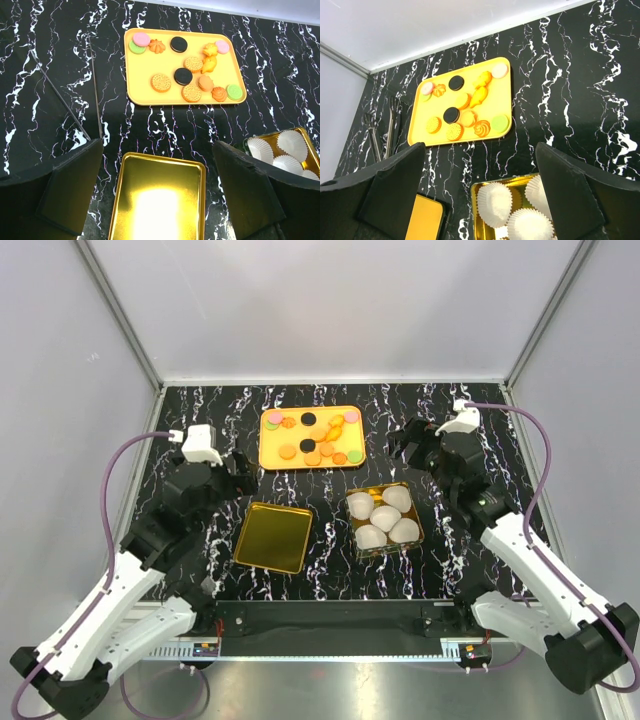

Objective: Pack the cookies

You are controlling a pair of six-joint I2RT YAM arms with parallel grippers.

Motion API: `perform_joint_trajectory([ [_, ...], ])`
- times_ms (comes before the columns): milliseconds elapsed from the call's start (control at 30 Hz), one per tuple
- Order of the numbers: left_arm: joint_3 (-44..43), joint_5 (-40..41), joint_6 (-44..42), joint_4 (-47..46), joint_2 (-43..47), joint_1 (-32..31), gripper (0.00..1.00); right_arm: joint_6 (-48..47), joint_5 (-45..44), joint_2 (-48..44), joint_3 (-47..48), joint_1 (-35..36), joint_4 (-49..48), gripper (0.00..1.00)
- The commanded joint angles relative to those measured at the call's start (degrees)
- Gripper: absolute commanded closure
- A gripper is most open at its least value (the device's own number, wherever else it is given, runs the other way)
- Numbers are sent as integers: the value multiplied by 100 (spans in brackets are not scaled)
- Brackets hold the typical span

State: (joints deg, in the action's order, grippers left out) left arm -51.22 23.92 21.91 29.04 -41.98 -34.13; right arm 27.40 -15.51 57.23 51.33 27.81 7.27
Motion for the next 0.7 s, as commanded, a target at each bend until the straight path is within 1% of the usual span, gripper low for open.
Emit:
perform_joint_trajectory([
  [0,-28,262,155,-223,-82,-23,1,-147,-14,-151,149,22,143,0],
  [133,-151,455,340,-109,-232,-24,1,-217,152,-151,263,22,362,0],
  [300,-485,991,1147,339,-880,-15,1,-200,627,-46,351,22,433,0],
  [467,-292,1570,1973,296,-1479,-15,1,-130,1172,-2,369,22,512,0],
  [533,-169,1668,2010,173,-1681,46,1,-129,1365,25,351,22,530,0],
  [567,-151,1581,2019,59,-1926,273,1,-129,1410,34,351,22,582,0],
  [633,-20,1353,1949,-160,-2121,581,1,-156,1515,34,369,22,635,0],
  [667,68,1091,1801,-483,-2217,870,1,-173,1533,42,404,22,723,0],
])
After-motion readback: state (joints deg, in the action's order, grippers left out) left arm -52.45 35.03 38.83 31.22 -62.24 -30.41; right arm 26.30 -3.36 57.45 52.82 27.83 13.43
